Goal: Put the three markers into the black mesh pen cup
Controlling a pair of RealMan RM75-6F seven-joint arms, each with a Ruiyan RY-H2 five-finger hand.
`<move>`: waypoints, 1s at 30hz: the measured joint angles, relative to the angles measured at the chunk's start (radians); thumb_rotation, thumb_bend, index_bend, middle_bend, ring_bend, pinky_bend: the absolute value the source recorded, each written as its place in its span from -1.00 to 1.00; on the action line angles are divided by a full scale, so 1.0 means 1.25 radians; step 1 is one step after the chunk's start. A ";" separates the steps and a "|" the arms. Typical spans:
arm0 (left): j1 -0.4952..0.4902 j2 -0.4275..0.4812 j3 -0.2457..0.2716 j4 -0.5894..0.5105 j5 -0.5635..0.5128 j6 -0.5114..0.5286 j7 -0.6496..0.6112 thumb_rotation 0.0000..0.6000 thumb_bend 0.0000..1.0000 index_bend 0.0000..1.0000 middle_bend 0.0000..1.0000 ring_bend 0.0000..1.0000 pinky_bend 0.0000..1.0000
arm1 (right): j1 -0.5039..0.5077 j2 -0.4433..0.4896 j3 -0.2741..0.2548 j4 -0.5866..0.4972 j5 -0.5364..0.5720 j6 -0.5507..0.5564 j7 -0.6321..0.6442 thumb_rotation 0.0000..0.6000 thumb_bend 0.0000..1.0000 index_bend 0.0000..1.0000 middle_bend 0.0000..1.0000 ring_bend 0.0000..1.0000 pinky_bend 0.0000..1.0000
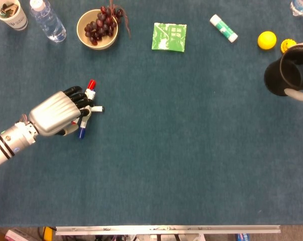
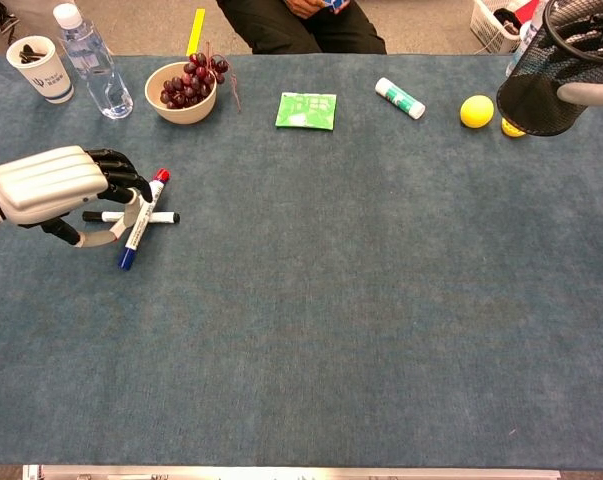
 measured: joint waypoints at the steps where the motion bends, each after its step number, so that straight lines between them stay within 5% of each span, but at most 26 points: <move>1: -0.003 -0.004 0.004 0.013 0.002 0.004 -0.002 1.00 -0.41 -0.05 -0.44 -0.51 -0.59 | -0.001 0.001 0.000 -0.001 0.000 0.001 -0.001 1.00 -0.28 -0.07 -0.11 -0.34 -0.41; 19: -0.012 -0.067 0.052 0.190 0.001 0.052 -0.045 1.00 -0.49 -0.19 -0.49 -0.52 -0.59 | -0.009 0.008 0.010 -0.017 0.013 0.001 -0.019 1.00 -0.28 -0.06 -0.11 -0.34 -0.41; 30: -0.013 -0.097 0.054 0.224 -0.034 0.045 -0.067 1.00 -0.49 -0.23 -0.51 -0.52 -0.59 | -0.013 0.009 0.014 -0.020 0.014 0.003 -0.023 1.00 -0.28 -0.05 -0.11 -0.34 -0.41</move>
